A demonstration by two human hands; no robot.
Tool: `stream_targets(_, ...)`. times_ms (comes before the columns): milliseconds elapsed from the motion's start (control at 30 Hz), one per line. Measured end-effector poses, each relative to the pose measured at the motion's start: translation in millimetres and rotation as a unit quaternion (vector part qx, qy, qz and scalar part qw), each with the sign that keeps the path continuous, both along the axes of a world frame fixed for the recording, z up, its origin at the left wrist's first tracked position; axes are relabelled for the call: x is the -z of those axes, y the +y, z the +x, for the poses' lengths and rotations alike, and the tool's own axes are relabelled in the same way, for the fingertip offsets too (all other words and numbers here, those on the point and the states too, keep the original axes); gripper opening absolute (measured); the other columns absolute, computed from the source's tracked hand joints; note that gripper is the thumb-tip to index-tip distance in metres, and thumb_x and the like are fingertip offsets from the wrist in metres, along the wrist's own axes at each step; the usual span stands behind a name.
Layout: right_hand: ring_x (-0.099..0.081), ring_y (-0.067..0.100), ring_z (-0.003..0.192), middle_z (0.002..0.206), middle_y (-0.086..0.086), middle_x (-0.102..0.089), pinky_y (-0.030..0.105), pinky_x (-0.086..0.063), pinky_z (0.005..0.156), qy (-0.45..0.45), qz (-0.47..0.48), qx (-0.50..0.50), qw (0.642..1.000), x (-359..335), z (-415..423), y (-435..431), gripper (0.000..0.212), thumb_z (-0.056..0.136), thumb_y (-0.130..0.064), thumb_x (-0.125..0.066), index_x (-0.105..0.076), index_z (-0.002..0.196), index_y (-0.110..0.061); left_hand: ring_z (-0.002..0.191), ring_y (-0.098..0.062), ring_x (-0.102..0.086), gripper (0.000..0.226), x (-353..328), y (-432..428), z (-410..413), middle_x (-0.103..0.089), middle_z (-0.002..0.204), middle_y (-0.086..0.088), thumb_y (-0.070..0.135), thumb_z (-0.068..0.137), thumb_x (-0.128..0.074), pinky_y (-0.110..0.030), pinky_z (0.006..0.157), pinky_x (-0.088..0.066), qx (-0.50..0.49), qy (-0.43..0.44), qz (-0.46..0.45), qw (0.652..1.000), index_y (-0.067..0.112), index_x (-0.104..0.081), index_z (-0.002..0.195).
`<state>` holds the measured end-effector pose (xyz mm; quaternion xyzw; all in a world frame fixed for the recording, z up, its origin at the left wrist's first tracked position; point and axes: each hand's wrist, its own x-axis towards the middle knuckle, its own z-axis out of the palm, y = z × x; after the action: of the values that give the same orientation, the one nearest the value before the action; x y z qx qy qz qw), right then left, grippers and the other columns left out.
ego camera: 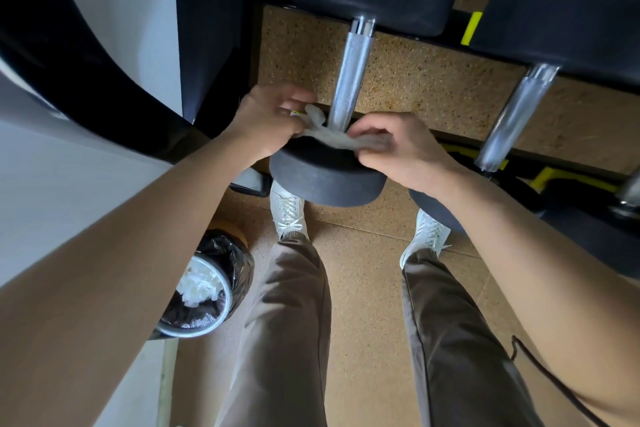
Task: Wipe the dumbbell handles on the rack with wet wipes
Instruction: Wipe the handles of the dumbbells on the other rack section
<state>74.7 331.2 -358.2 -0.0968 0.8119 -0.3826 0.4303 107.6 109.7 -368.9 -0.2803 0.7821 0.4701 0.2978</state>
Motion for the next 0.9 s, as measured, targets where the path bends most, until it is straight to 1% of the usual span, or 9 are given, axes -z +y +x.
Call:
stream_targets(100, -0.064, 0.008, 0.081, 0.091, -0.007, -0.071, 0.011, -0.045, 0.068, 0.071, 0.058, -0.027, 0.995, 5, -8, 11, 0.014, 0.088, -0.011, -0.071, -0.077, 0.1, -0.016, 0.105, -0.014, -0.067, 0.052, -4, 3, -8, -0.073, 0.102, 0.002, -0.016, 0.08, -0.049, -0.019, 0.084, -0.053, -0.081, 0.003, 0.035, 0.996, 0.023, -0.073, 0.103)
stream_targets(167, -0.061, 0.007, 0.076, 0.086, -0.005, -0.067, 0.011, -0.044, 0.066, 0.097, 0.096, 0.087, 0.987, 11, -16, 25, 0.01, 0.089, -0.009, -0.069, -0.075, 0.092, -0.017, 0.105, -0.017, -0.067, 0.051, -5, 4, -16, -0.074, 0.106, -0.005, -0.019, 0.081, -0.044, -0.02, 0.084, -0.054, -0.137, 0.008, 0.049, 0.989, 0.017, -0.073, 0.103)
stream_targets(267, -0.067, 0.016, 0.084, 0.085, -0.006, -0.067, 0.029, -0.058, 0.072, 0.011, 0.07, 0.314, 0.947, 12, -31, 38, 0.024, 0.087, -0.009, -0.07, -0.064, 0.074, -0.028, 0.097, -0.011, -0.068, 0.039, -4, 8, -30, -0.075, 0.104, -0.002, -0.012, 0.089, -0.048, -0.014, 0.075, -0.052, -0.146, 0.015, 0.046, 0.988, 0.015, -0.074, 0.102)
stream_targets(400, -0.069, 0.019, 0.101, 0.101, -0.002, -0.07, 0.03, -0.059, 0.082, -0.096, -0.049, 0.403, 0.909, 7, -48, 19, 0.028, 0.084, -0.006, -0.072, -0.071, 0.069, -0.03, 0.088, -0.012, -0.067, 0.022, 2, 19, -50, -0.073, 0.098, 0.0, 0.004, 0.099, -0.054, -0.016, 0.069, -0.052, -0.18, 0.003, 0.096, 0.979, 0.012, -0.071, 0.11)
stream_targets(500, -0.071, 0.022, 0.098, 0.105, 0.007, -0.07, 0.031, -0.06, 0.083, -0.128, -0.107, 0.398, 0.902, 6, -57, -12, 0.016, 0.091, -0.003, -0.067, -0.066, 0.086, -0.018, 0.089, -0.018, -0.069, 0.016, 12, 28, -61, -0.074, 0.091, -0.001, 0.02, 0.102, -0.052, -0.028, 0.078, -0.055, -0.216, -0.058, 0.132, 0.966, 0.018, -0.068, 0.102)
stream_targets(567, -0.071, 0.021, 0.095, 0.102, 0.006, -0.071, 0.03, -0.06, 0.08, -0.157, -0.129, 0.419, 0.885, 7, -61, -29, 0.011, 0.093, -0.006, -0.067, -0.065, 0.09, -0.016, 0.091, -0.021, -0.071, 0.028, 17, 32, -67, -0.076, 0.092, -0.003, 0.036, 0.101, -0.049, -0.036, 0.089, -0.054, -0.228, -0.104, 0.173, 0.953, 0.016, -0.068, 0.104)
stream_targets(733, -0.066, 0.015, 0.094, 0.102, -0.005, -0.073, 0.025, -0.049, 0.075, -0.298, -0.201, 0.498, 0.789, 16, -57, -40, 0.013, 0.1, -0.018, -0.059, -0.067, 0.095, -0.026, 0.123, -0.034, -0.063, 0.049, 13, 40, -80, -0.067, 0.131, -0.018, 0.037, 0.099, -0.051, -0.047, 0.109, -0.046, -0.289, -0.121, 0.346, 0.884, 0.005, -0.061, 0.135)
stream_targets(800, -0.061, 0.016, 0.098, 0.107, -0.003, -0.071, 0.026, -0.045, 0.082, -0.334, -0.207, 0.489, 0.779, 18, -58, -41, 0.015, 0.102, -0.019, -0.053, -0.067, 0.102, -0.024, 0.116, -0.034, -0.068, 0.043, 9, 46, -83, -0.07, 0.124, -0.018, 0.032, 0.099, -0.057, -0.048, 0.107, -0.049, -0.335, -0.109, 0.355, 0.866, 0.003, -0.064, 0.13)
stream_targets(900, -0.064, 0.015, 0.094, 0.099, 0.0, -0.072, 0.026, -0.047, 0.087, -0.337, -0.204, 0.52, 0.758, 20, -61, -44, 0.015, 0.1, -0.011, -0.054, -0.067, 0.097, -0.017, 0.082, -0.024, -0.071, 0.023, 7, 47, -78, -0.073, 0.085, -0.009, 0.028, 0.097, -0.064, -0.036, 0.091, -0.057, -0.388, -0.081, 0.324, 0.859, 0.006, -0.069, 0.095)
